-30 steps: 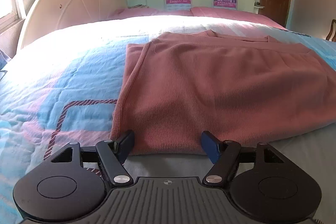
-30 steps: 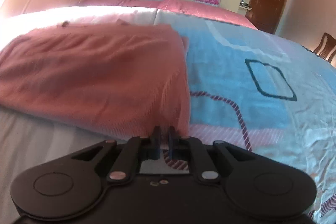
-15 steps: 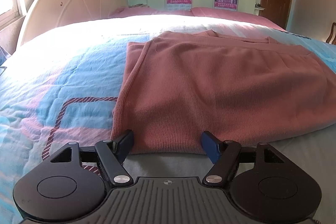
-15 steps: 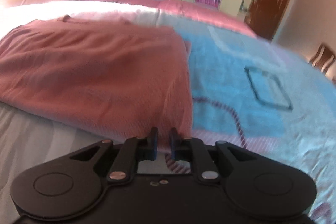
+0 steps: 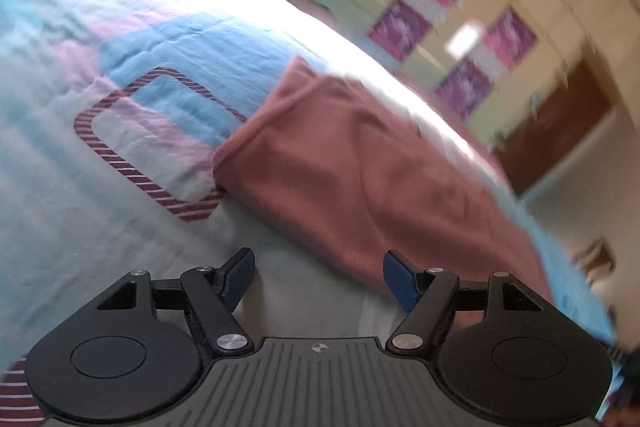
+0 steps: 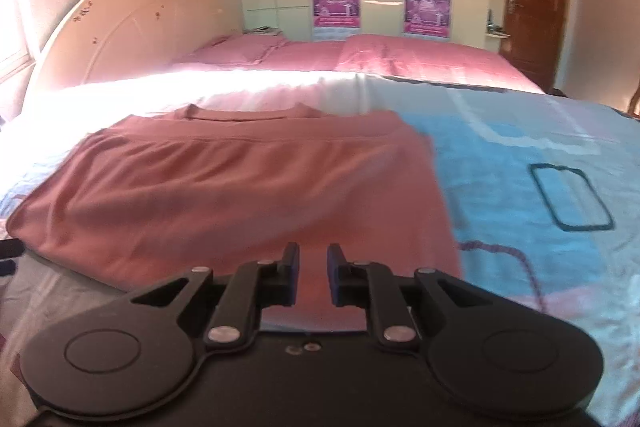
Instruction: Fold small clothes
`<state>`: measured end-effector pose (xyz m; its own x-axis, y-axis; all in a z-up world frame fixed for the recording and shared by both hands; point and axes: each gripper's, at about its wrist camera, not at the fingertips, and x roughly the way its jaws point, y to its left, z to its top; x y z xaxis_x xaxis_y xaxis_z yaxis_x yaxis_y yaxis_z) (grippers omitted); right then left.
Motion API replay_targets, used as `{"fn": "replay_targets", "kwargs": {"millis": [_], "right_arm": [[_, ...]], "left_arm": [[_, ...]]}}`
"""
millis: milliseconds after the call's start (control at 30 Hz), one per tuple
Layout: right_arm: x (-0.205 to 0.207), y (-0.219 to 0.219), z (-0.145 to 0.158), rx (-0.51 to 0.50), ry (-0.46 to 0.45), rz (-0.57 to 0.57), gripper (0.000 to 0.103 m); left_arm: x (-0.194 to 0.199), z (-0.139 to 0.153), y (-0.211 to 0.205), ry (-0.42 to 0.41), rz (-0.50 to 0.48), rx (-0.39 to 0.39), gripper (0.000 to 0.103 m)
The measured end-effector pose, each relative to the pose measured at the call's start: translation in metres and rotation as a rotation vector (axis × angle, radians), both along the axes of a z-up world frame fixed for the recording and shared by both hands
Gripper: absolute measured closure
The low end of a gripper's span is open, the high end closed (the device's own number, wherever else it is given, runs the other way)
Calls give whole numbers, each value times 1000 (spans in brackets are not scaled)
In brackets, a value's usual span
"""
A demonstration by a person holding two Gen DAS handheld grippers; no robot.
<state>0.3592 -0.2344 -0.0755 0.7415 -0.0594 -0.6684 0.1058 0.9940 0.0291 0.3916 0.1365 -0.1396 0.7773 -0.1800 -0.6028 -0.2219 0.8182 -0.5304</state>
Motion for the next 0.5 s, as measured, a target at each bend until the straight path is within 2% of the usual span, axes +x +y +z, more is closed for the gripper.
{"fn": "replay_targets", "kwargs": {"millis": [167, 233, 367, 400, 433, 500], "right_arm": [[24, 18, 1, 68, -9, 46, 94], [35, 23, 0, 95, -12, 55, 95], [62, 32, -5, 130, -11, 79, 96], [70, 35, -8, 138, -11, 88, 96], [76, 38, -11, 143, -10, 95, 96], [87, 44, -19, 159, 3, 108, 97]], "left_arm": [[17, -12, 12, -42, 96, -133, 33], [25, -16, 15, -58, 125, -168, 36], [52, -17, 16, -64, 120, -163, 37], [59, -17, 18, -63, 116, -158, 45], [65, -18, 18, -47, 116, -151, 66], [75, -23, 20, -16, 125, -155, 85]]}}
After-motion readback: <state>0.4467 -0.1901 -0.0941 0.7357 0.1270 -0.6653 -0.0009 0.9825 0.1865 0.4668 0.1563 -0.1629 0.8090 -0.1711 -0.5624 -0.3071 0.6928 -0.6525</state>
